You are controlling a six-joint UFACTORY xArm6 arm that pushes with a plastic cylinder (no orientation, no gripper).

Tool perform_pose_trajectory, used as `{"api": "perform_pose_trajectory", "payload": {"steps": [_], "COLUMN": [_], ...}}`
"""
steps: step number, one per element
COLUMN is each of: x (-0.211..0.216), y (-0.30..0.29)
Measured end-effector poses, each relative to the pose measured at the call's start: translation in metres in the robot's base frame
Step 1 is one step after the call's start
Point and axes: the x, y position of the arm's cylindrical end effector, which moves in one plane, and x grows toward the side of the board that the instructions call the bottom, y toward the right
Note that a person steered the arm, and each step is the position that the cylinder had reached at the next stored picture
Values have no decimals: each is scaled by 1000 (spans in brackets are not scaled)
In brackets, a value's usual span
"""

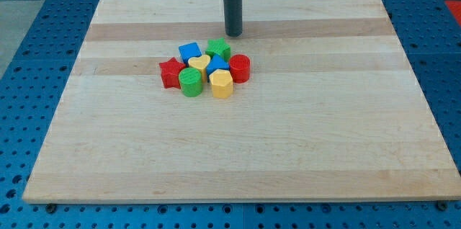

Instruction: Push the cube into the green star

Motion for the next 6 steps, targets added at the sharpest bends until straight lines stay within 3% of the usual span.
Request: {"api": "perform_pose_trajectory", "payload": {"steps": [4, 5, 6], "x": [-38, -38, -3], "y": [-42, -83, -131]}}
